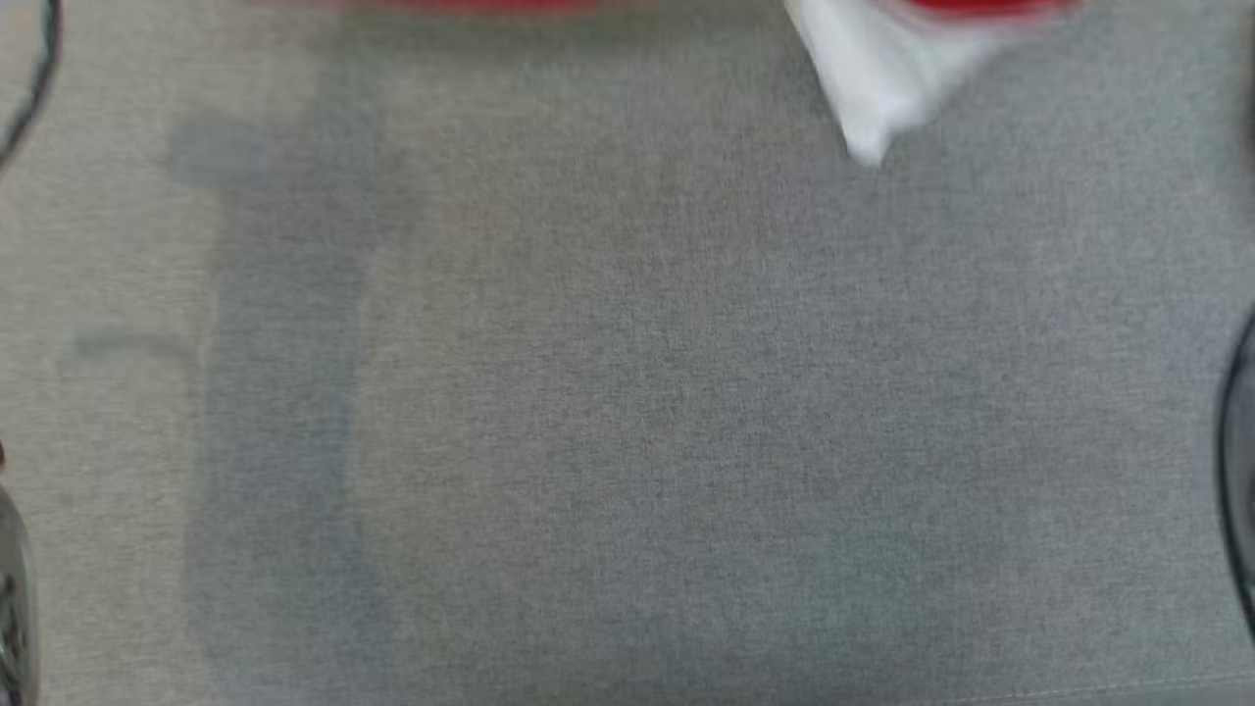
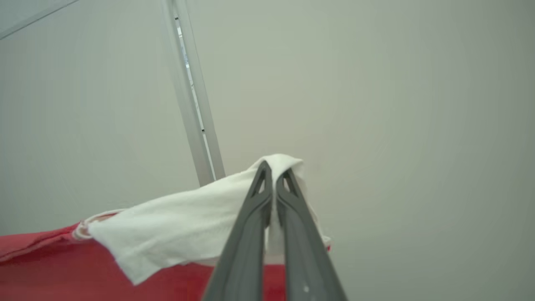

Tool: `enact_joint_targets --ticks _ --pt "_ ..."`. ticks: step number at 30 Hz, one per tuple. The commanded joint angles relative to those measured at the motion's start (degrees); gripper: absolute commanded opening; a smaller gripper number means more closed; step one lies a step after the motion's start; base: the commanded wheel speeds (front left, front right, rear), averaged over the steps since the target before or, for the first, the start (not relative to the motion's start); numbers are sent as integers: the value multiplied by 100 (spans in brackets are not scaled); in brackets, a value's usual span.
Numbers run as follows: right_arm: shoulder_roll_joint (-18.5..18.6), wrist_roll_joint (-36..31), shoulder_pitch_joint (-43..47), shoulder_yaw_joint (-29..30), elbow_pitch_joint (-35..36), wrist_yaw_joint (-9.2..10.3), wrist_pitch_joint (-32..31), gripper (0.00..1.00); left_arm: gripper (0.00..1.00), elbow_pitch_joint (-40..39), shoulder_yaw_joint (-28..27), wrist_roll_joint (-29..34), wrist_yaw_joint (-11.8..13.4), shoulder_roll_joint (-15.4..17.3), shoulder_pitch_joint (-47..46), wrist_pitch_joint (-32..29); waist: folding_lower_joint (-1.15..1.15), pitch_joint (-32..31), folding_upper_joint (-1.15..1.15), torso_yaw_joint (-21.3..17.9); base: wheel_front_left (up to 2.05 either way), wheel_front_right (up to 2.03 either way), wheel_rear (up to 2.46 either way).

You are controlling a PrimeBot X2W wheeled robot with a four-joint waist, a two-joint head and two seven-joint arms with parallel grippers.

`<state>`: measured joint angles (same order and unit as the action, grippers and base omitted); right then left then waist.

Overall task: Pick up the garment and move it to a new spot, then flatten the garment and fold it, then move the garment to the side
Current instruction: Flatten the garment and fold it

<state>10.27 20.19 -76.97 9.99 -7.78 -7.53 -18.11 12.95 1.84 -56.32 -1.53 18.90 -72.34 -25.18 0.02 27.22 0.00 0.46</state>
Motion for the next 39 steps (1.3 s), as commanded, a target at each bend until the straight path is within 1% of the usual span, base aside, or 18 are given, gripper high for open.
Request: enact_joint_targets --ticks 1,2,3,6,8,10,11,14,18,21,23,26,27,29,30,33,36,39 --pt "-198 -264 -308 115 -271 10 355 0 0 277 8 230 -201 30 -248 390 -2 684 0 -265 0 0 0" --pt "-366 -369 -457 142 -475 9 569 0 0 532 -77 201 -257 -68 -458 689 -2 684 0 -295 0 0 0" --pt "-488 -502 -654 174 -709 9 802 0 0 832 -1 232 -374 -138 -607 862 -2 676 0 -319 0 0 0" --pt "-649 -478 -844 13 -1125 9 1118 0 0 1331 321 513 -567 -64 -787 1372 -2 634 0 -360 0 0 0" --pt "-681 -339 -584 -104 -1251 9 1231 0 0 1488 559 511 -594 24 -551 1639 -2 507 0 -374 0 0 0" --pt "-695 -140 -113 -122 -1300 9 1328 0 0 1525 798 161 -601 42 -83 1714 -2 315 0 -378 0 0 0" --pt "-690 -29 216 -185 -1262 8 1349 0 0 1482 929 13 -603 160 224 1751 -2 201 0 -388 0 0 0" --pt "-661 344 1295 -230 -1025 8 1414 0 0 1324 1306 -423 -602 343 1206 1826 -2 -170 0 -367 0 0 0" --pt "-575 817 3140 -131 -540 8 1390 0 0 922 1915 -880 -603 533 2799 1824 -2 -728 0 -261 0 0 0" --pt "-544 1144 4524 -131 -33 5 1221 0 0 562 2337 -1036 -603 739 3919 1888 -2 -1112 0 -185 0 0 0" --pt "-522 1346 5407 -50 327 5 1097 0 0 375 2562 -954 -603 842 4549 1987 -2 -1343 0 -127 0 0 0" --pt "-536 1582 6570 10 868 5 918 0 0 117 2706 -1029 -592 906 5388 2134 -2 -1639 0 -56 0 0 0" --pt "-546 1673 6980 95 1048 5 863 0 0 -9 2756 -1017 -550 954 5671 2176 -2 -1746 0 -25 0 0 0" --pt "-579 1783 7672 223 1341 5 732 0 0 -319 2836 -960 -372 1036 6193 2239 -2 -1897 0 15 0 0 0" --pt "-588 1822 7953 285 1447 5 681 0 0 -493 2872 -1022 -319 1022 6424 2249 -2 -1943 0 39 0 0 0" --pt "-645 1980 8758 549 1738 6 556 0 0 -1056 2935 -1195 10 1008 7185 2276 -2 -2007 0 110 0 0 0" --pt "-692 2091 9202 645 1846 5 418 0 0 -1519 2997 -1412 234 907 7683 2274 -2 -1932 0 151 0 0 0" --pt "-710 1992 9204 633 1811 5 239 0 0 -1741 3093 -1373 404 936 7760 2151 -2 -1807 0 201 0 0 0"
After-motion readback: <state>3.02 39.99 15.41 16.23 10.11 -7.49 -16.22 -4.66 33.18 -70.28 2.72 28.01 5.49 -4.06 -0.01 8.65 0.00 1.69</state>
